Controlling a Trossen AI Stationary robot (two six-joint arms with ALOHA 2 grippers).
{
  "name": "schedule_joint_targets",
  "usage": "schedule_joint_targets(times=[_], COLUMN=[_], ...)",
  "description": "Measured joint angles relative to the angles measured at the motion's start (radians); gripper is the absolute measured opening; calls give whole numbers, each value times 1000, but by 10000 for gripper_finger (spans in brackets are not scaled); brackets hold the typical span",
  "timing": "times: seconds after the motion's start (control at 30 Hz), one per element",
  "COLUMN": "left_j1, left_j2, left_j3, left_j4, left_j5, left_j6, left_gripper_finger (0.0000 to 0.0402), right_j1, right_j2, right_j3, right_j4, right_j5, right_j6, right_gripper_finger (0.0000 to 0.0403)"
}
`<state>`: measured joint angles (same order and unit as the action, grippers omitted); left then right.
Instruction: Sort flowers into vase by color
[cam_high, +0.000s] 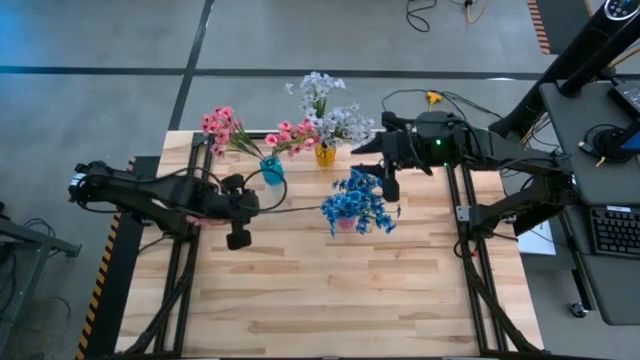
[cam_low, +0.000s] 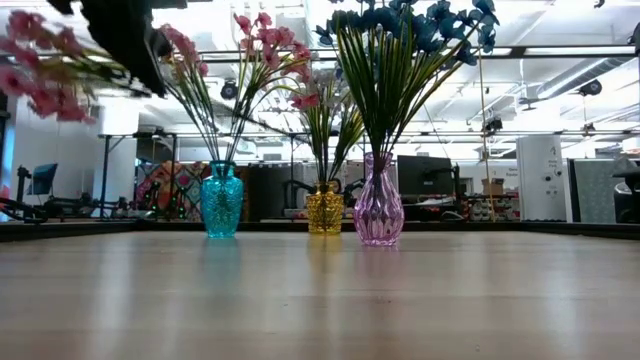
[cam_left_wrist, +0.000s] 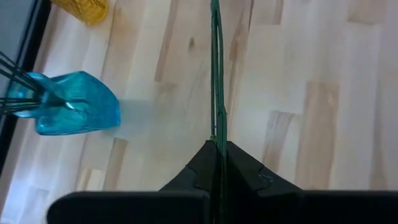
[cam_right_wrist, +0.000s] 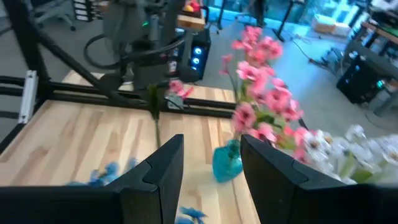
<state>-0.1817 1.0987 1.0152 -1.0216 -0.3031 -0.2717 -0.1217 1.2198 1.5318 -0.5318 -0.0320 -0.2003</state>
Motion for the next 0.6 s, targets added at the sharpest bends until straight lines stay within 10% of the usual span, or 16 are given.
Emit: schedule_joint_targets(times=[0.6], left_j1=[-63], left_j2=[67], left_j3=[312], left_j4=[-228], left_j5=[53], left_j6=[-7], left_gripper_finger=[2], right_j1=[174], right_j2=[72], right_j3=[0], right_j4=[88], right_j5=[166], right_j6=[-40], right_gripper_finger=[205])
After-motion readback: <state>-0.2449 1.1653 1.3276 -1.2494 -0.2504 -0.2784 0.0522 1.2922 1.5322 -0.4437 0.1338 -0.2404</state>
